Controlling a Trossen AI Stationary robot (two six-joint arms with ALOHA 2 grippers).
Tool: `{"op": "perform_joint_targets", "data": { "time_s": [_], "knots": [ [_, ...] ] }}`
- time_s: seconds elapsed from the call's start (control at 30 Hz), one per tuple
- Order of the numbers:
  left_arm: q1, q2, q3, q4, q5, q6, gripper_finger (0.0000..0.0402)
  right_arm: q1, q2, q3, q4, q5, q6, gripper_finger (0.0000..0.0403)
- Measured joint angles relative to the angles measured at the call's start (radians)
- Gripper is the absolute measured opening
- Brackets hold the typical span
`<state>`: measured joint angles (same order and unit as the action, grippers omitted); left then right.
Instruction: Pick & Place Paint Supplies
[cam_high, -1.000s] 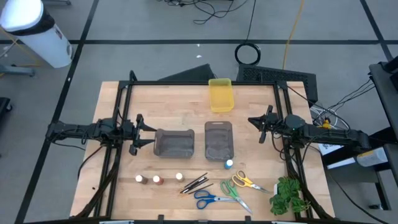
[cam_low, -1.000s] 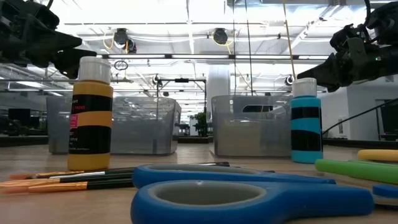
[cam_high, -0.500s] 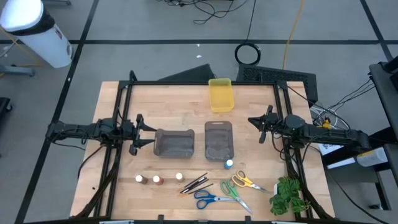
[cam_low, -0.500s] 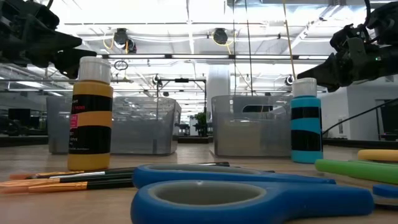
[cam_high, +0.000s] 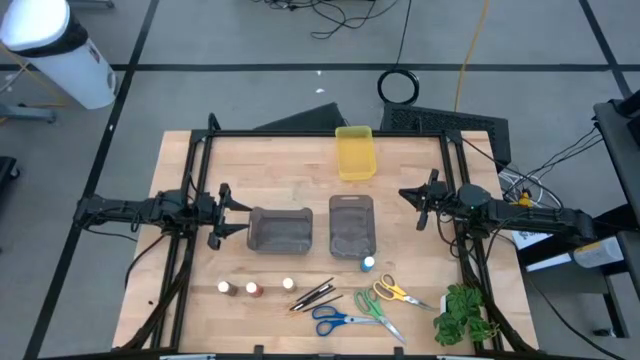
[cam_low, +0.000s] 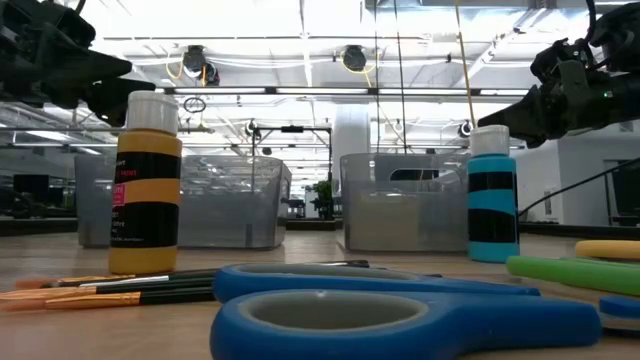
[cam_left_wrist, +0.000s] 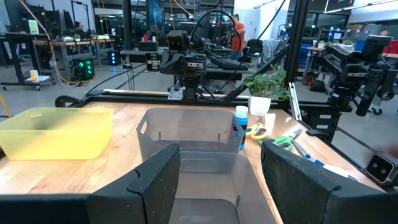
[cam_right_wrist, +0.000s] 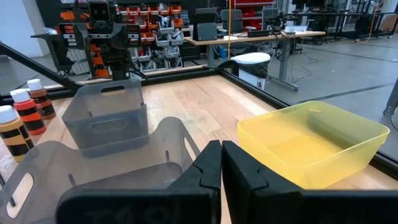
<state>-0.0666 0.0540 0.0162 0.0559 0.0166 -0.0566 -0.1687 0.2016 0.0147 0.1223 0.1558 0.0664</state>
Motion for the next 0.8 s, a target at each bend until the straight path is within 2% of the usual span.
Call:
{"op": "perform_joint_targets", "data": {
  "time_s": [0.37,0.5,0.67,0.8],
  "knots": [
    [0.0,0.0,0.0,0.0,0.0,0.0,0.0237,0.0,0.0,0.0,0.002,0.001,-0.003,0.0004],
    [0.0,0.0,0.0,0.0,0.0,0.0,0.0237,-0.001,0.0,0.0,0.062,0.019,-0.029,0.0004],
    [0.0,0.0,0.0,0.0,0.0,0.0,0.0237,0.01,0.001,0.0,0.149,-0.025,0.327,0.0004],
    [0.0,0.0,0.0,0.0,0.0,0.0,0.0237,0.021,0.011,0.0,0.208,-0.079,0.332,0.0004]
  ]
}}
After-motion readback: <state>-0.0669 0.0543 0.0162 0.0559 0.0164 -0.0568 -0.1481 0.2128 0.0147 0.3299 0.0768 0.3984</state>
